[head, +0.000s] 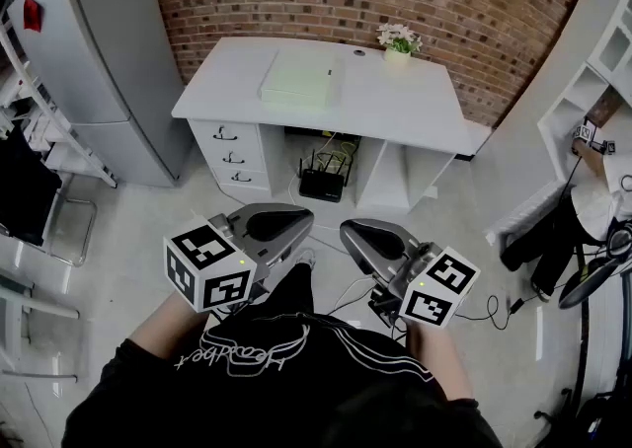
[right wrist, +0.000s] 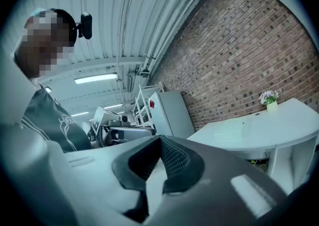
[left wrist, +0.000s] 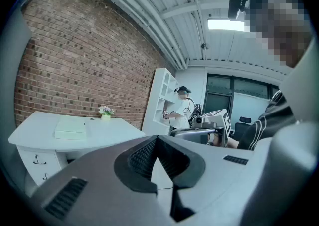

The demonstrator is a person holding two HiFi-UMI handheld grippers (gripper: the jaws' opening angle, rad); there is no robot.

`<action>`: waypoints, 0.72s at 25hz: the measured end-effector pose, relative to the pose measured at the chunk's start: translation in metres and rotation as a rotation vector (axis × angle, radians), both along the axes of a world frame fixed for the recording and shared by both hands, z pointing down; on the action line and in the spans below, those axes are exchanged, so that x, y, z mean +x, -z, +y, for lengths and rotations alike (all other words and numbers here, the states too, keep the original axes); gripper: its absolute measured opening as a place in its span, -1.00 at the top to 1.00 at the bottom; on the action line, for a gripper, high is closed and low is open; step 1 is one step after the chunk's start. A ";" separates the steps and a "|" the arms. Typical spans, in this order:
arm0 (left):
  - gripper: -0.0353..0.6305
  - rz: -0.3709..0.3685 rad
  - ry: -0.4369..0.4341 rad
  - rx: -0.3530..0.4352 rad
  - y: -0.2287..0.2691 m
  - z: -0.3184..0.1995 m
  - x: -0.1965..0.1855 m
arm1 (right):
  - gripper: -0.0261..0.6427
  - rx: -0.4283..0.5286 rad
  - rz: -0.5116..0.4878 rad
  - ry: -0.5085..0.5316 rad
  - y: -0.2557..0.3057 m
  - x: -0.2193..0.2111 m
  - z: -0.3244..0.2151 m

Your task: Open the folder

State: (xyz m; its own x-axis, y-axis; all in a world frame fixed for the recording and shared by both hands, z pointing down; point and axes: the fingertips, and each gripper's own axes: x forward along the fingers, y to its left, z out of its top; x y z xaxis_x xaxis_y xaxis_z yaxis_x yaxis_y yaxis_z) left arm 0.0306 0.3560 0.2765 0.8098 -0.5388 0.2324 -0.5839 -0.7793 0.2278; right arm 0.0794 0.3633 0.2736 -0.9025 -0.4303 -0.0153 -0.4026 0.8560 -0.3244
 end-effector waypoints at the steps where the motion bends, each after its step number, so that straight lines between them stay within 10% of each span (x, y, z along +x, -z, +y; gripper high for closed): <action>1: 0.88 -0.004 0.002 0.000 -0.001 -0.001 0.000 | 0.92 -0.002 0.002 0.002 -0.001 -0.001 -0.001; 18: 0.89 -0.055 0.036 -0.029 -0.026 -0.054 -0.020 | 0.92 -0.082 -0.020 0.037 -0.025 -0.022 -0.061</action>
